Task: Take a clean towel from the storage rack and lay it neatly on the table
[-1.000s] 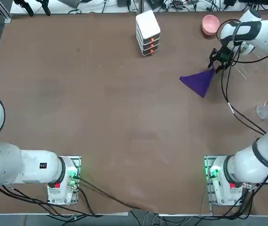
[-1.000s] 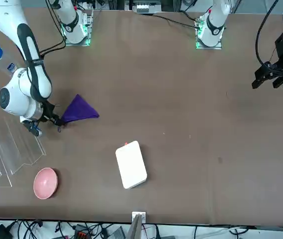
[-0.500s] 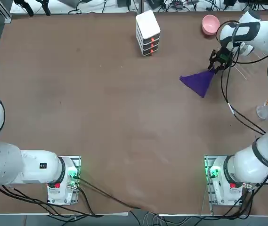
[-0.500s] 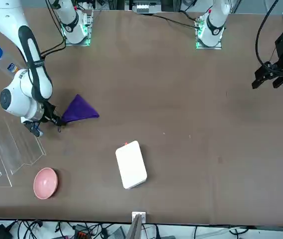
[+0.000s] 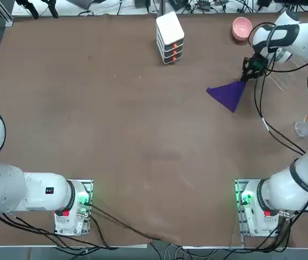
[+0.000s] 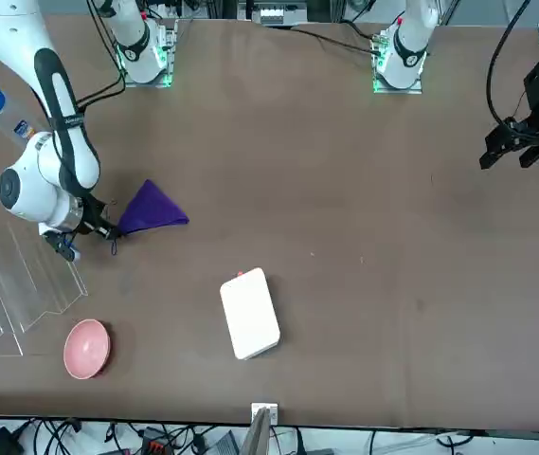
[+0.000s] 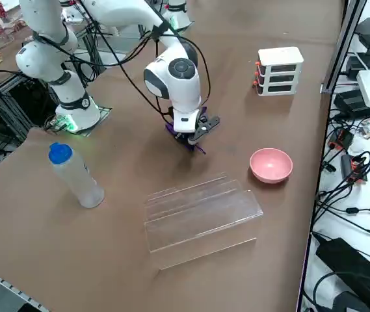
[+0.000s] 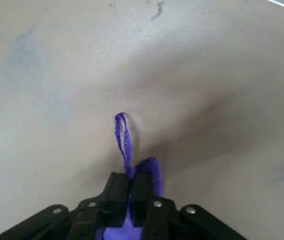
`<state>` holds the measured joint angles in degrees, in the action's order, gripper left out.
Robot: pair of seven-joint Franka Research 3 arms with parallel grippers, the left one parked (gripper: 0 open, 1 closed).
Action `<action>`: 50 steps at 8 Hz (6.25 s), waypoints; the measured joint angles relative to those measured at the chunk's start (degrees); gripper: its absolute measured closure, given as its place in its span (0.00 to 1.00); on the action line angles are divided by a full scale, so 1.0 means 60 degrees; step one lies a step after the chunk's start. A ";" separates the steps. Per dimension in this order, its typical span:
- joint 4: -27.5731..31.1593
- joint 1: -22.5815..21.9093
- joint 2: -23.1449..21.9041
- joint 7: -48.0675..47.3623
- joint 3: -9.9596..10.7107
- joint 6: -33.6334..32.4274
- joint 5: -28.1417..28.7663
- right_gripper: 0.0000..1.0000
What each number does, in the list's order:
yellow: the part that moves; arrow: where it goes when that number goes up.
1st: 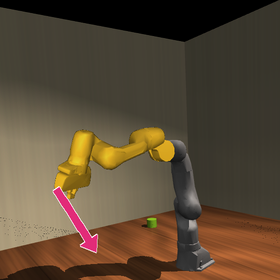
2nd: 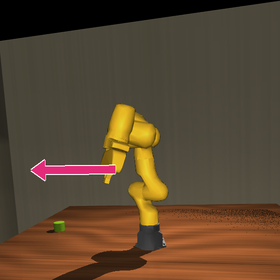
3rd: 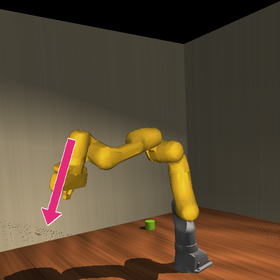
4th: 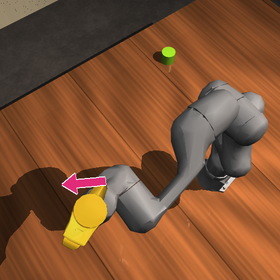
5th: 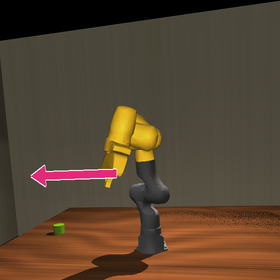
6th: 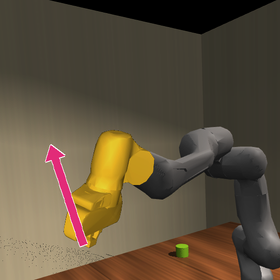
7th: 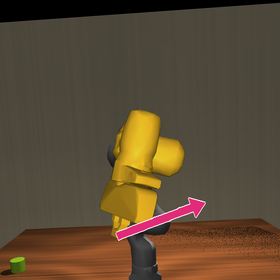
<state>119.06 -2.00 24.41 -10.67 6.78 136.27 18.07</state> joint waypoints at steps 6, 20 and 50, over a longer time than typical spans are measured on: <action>-0.0436 -0.0011 -0.0555 0.0938 -0.0032 -0.2335 0.0029 0.99; 0.0126 -0.0726 -0.1581 0.1402 -0.2496 -0.5742 0.0647 0.99; -0.3862 -0.2809 0.0512 -0.4143 -0.1829 -0.5917 -0.3767 0.17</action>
<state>95.89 -18.85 27.48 -35.53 -4.19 100.77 -4.53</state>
